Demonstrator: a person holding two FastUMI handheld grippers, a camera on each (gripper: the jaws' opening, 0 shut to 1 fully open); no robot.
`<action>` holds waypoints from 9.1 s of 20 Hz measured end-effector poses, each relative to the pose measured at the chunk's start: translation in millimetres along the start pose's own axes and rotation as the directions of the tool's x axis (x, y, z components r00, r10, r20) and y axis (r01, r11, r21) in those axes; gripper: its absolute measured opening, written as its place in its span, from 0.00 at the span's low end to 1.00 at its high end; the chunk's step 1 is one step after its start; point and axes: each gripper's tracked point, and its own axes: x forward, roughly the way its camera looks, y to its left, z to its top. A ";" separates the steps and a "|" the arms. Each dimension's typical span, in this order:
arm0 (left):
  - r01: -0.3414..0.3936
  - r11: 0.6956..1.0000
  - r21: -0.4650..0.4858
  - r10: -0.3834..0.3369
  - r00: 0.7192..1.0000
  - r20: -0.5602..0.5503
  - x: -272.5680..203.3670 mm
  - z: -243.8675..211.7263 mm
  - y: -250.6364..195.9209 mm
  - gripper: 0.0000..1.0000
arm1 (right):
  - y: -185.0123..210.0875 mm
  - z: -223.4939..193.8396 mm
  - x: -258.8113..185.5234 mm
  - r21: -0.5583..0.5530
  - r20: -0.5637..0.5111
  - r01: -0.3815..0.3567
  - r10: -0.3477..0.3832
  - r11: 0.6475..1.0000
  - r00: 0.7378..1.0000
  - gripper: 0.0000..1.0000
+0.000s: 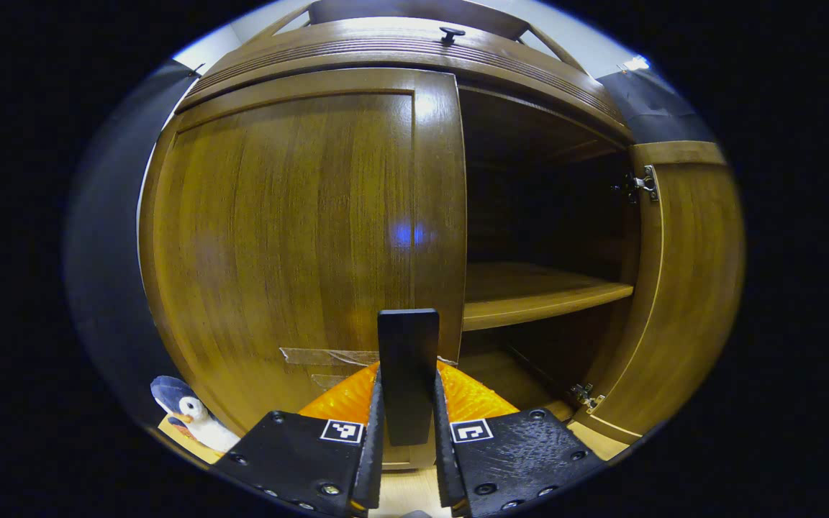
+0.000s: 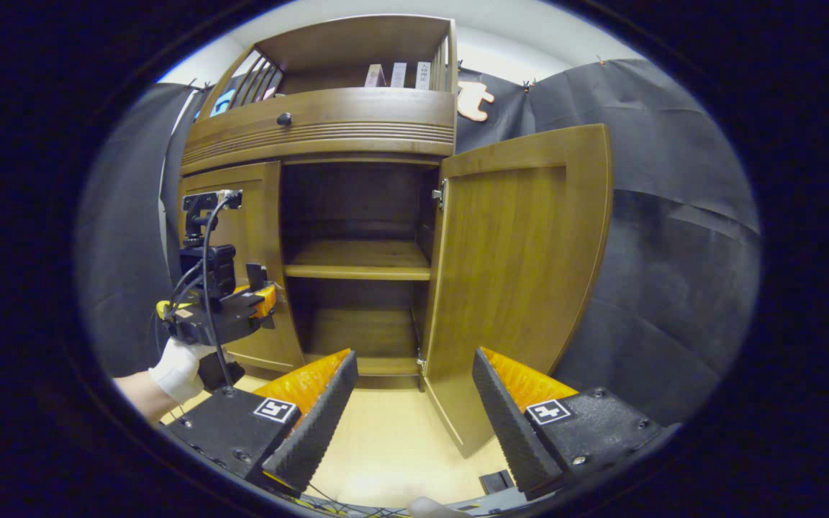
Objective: Open the right door of the double-door shoe cabinet with the right hand, and open the left door with the left hand.
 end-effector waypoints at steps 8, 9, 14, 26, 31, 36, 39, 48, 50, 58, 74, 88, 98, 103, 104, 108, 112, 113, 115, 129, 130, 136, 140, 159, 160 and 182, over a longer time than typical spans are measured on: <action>0.018 1.000 0.004 -0.018 1.000 -0.005 -30.4 -4.7 2.5 0.30 | 0.3 -6.9 -15.9 -0.004 -0.004 -0.024 0.024 1.000 1.000 1.00; 0.021 1.000 0.005 -0.021 1.000 -0.005 -35.7 -5.6 3.5 0.30 | 0.6 -7.7 -18.2 -0.005 -0.003 -0.027 0.027 1.000 1.000 1.00; 0.006 1.000 -0.019 -0.006 1.000 -0.002 -60.4 -7.5 15.1 0.30 | 4.5 -10.6 -29.3 -0.006 0.001 -0.051 0.051 0.999 0.999 1.00; 0.018 1.000 -0.002 -0.018 1.000 0.004 -84.5 -11.9 18.9 0.20 | 5.8 -14.7 -41.8 0.009 0.009 -0.061 0.061 0.998 0.998 1.00; 0.022 1.000 -0.014 -0.022 1.000 0.010 -105.9 -14.6 24.4 0.20 | 15.5 -17.5 -37.5 0.014 0.002 -0.081 0.081 0.997 0.997 1.00; 0.020 1.000 -0.018 -0.020 1.000 0.012 -129.8 -17.4 35.8 0.20 | 31.5 -18.4 -35.4 0.007 -0.002 -0.119 0.119 0.993 0.993 1.00; 0.009 0.999 -0.031 -0.009 1.000 0.014 -148.6 -19.4 45.3 0.19 | 39.7 -18.0 -33.6 0.001 -0.004 -0.142 0.142 0.990 0.990 1.00; -0.016 0.999 -0.029 0.016 1.000 0.013 -188.9 -24.4 78.8 0.19 | 75.2 -18.2 -29.1 -0.017 -0.009 -0.231 0.231 0.973 0.973 1.00; -0.032 0.999 -0.032 0.033 0.999 0.013 -193.9 -25.7 89.1 0.19 | 85.1 -19.1 -28.8 -0.020 -0.016 -0.254 0.254 0.967 0.967 1.00; -0.069 0.997 -0.038 0.069 0.998 0.009 -214.3 -34.5 131.8 0.06 | 116.0 -21.9 -29.9 -0.040 -0.032 -0.324 0.323 0.945 0.946 1.00; -0.104 0.994 -0.032 0.105 0.994 0.021 -246.8 -42.5 225.9 0.00 | 145.2 -35.8 -34.9 -0.036 -0.060 -0.386 0.384 0.922 0.922 1.00; 0.203 0.979 -0.032 -0.204 0.979 -0.026 -245.1 -42.9 244.8 0.00 | 148.7 -39.3 -35.4 -0.038 -0.086 -0.403 0.399 0.914 0.913 1.00; 0.123 0.992 0.006 -0.121 0.981 -0.150 -276.1 -72.9 258.8 0.69 | 142.0 -34.0 -28.3 -0.043 -0.073 -0.404 0.400 0.914 0.914 1.00; -0.093 0.995 -0.020 0.090 0.987 -0.133 -305.9 -60.6 259.4 0.95 | 126.7 -32.9 -18.5 -0.045 -0.053 -0.379 0.377 0.924 0.925 1.00; -0.126 0.992 -0.014 0.123 0.984 -0.126 -310.3 -53.9 254.0 0.95 | 123.9 -33.6 -16.5 -0.044 -0.052 -0.377 0.374 0.925 0.926 1.00; -0.221 0.975 0.013 0.221 0.973 -0.072 -324.6 -11.3 225.0 0.95 | 110.5 -29.8 -8.1 -0.034 -0.047 -0.373 0.371 0.927 0.927 1.00; -0.237 0.970 0.051 0.237 0.971 -0.005 -318.2 37.0 178.9 0.94 | 101.9 -21.3 -1.4 -0.026 -0.029 -0.374 0.374 0.927 0.927 1.00; -0.244 0.968 0.058 0.244 0.970 -0.005 -315.1 45.1 168.2 1.00 | 96.3 -18.0 -0.1 -0.028 -0.022 -0.371 0.370 0.928 0.929 1.00; -0.247 0.968 0.042 0.247 0.969 0.002 -304.2 55.6 145.3 0.94 | 84.7 -9.7 0.7 -0.025 -0.004 -0.363 0.363 0.932 0.932 1.00; -0.174 0.984 0.042 0.173 0.985 0.021 -252.2 53.0 24.3 0.96 | -3.8 8.6 -2.1 0.046 0.075 -0.192 0.188 0.980 0.979 1.00; -0.162 0.986 0.044 0.161 0.987 0.020 -251.5 51.6 17.8 0.96 | -6.3 6.6 -4.2 0.051 0.074 -0.185 0.181 0.982 0.981 1.00; -0.135 0.989 0.061 0.133 0.991 0.026 -249.9 54.2 10.3 0.96 | -16.4 7.1 -11.1 0.069 0.085 -0.151 0.145 0.986 0.986 1.00; -0.125 0.990 0.061 0.124 0.992 0.029 -248.9 56.8 13.4 0.96 | -12.6 12.6 -13.3 0.073 0.100 -0.145 0.138 0.987 0.985 1.00; -0.110 0.991 0.077 0.104 0.992 0.073 -251.6 74.4 32.9 0.90 | 9.2 26.9 -20.3 0.075 0.138 -0.135 0.123 0.988 0.983 1.00; -0.111 0.991 0.078 0.105 0.992 0.074 -252.2 74.8 34.7 0.90 | 10.0 27.5 -20.9 0.075 0.140 -0.134 0.123 0.988 0.982 1.00; -0.121 0.989 0.081 0.113 0.990 0.089 -269.1 80.5 59.6 0.96 | 44.6 26.9 -34.1 0.062 0.156 -0.146 0.135 0.987 0.978 1.00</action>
